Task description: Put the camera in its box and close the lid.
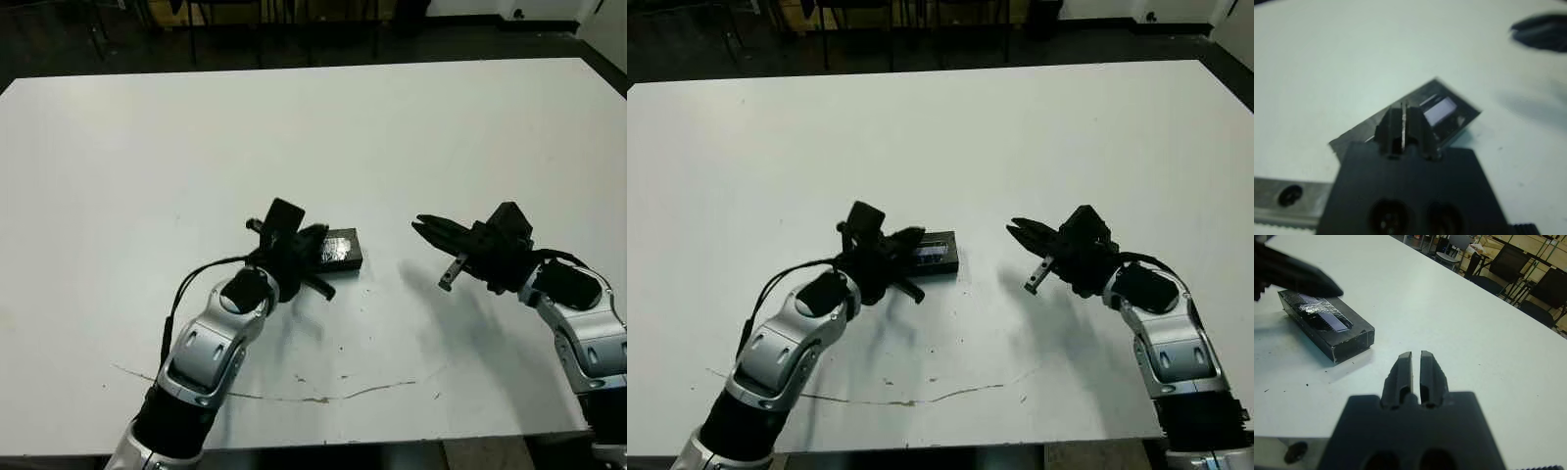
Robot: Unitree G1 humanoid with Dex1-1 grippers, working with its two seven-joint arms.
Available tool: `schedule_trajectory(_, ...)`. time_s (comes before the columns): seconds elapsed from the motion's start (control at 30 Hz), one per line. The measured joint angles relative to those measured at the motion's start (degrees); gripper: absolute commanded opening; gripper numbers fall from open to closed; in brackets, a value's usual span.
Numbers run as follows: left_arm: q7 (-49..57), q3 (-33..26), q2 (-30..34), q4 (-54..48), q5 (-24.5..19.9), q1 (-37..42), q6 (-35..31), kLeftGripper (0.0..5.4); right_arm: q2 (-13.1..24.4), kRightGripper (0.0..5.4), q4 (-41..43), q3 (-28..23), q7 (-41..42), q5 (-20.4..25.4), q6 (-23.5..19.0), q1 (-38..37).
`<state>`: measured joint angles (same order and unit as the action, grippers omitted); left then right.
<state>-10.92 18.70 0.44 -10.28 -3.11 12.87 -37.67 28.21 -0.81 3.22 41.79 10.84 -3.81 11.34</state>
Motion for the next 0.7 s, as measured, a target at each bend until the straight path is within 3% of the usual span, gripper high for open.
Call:
schedule_trajectory(0.17, 1.75, 0.04, -0.72, 4.11, 1.52, -0.07, 3.4, 0.01, 0.0, 0.0, 0.17, -0.02, 0.12, 0.05, 0.0, -0.15)
schedule_trajectory(0.7, 0.48, 0.11, -0.44, 4.68, 2.68, -0.56, 3.81, 0.01, 0.05, 0.0, 3.37, 0.12, 0.37, -0.04, -2.11, -1.46)
